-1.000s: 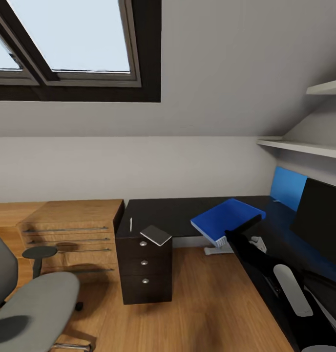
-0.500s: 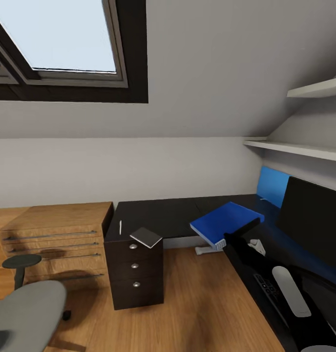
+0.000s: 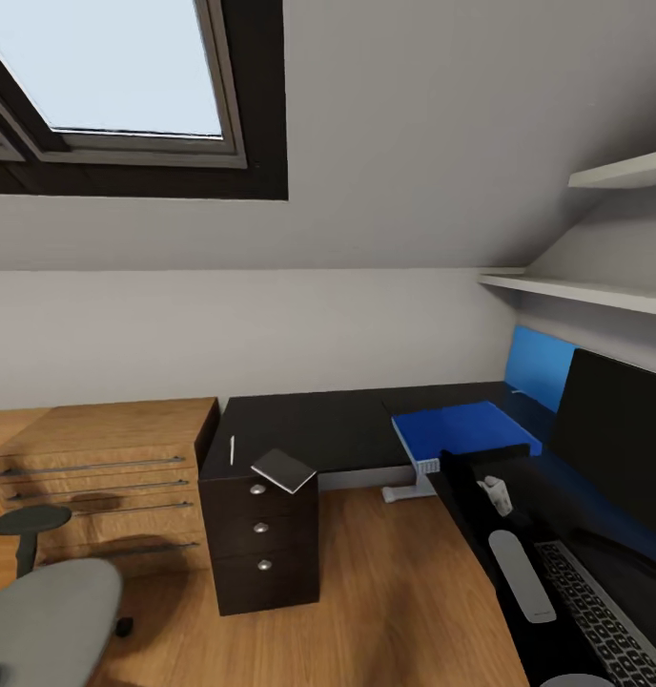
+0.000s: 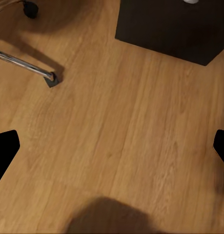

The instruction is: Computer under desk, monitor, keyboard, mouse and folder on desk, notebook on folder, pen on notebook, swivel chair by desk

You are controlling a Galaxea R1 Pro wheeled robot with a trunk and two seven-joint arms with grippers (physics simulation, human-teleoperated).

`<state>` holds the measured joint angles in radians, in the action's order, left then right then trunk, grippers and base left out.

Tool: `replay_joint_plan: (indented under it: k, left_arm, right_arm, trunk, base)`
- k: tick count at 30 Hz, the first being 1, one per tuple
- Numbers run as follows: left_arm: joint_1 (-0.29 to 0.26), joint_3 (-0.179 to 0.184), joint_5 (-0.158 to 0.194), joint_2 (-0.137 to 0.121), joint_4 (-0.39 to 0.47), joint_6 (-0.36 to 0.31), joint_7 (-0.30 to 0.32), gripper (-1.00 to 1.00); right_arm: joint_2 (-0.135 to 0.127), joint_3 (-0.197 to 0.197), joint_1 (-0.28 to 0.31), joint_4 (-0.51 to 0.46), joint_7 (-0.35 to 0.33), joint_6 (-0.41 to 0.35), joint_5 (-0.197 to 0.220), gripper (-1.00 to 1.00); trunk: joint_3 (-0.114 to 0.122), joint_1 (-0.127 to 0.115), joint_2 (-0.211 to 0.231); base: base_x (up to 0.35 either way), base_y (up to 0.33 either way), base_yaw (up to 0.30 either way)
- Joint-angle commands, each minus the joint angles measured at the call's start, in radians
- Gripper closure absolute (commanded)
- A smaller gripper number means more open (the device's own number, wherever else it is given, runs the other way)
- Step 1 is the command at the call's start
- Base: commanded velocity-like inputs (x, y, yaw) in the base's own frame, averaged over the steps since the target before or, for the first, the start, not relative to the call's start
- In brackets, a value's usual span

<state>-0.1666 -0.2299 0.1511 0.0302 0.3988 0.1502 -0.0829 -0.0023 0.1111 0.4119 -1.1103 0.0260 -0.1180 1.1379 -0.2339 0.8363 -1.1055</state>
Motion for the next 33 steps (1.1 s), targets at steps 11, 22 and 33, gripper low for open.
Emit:
replay_joint_plan:
  k: [11,22,33]
  left_arm:
    - [-0.001,0.001,0.010,0.004,0.000,0.003,-0.001,-1.00]
    - [-0.001,0.001,0.010,0.004,-0.001,0.003,0.001,-1.00]
    - [-0.001,0.002,0.010,0.004,-0.001,0.003,0.002,-1.00]
  right_arm:
    - [0.001,0.007,0.001,0.020,0.018,-0.006,0.021,1.00]
    - [-0.005,0.025,0.002,0.069,0.022,-0.008,0.219,1.00]
    - [-0.005,0.040,0.002,0.075,0.029,-0.006,0.224,1.00]
  trunk:
    - [-0.001,0.000,-0.001]
    - [-0.001,0.000,-0.001]
    - [-0.001,0.000,-0.001]
  base:
    - [0.073,-0.014,0.000]
    - [0.081,-0.009,0.000]
    - [0.079,0.000,0.000]
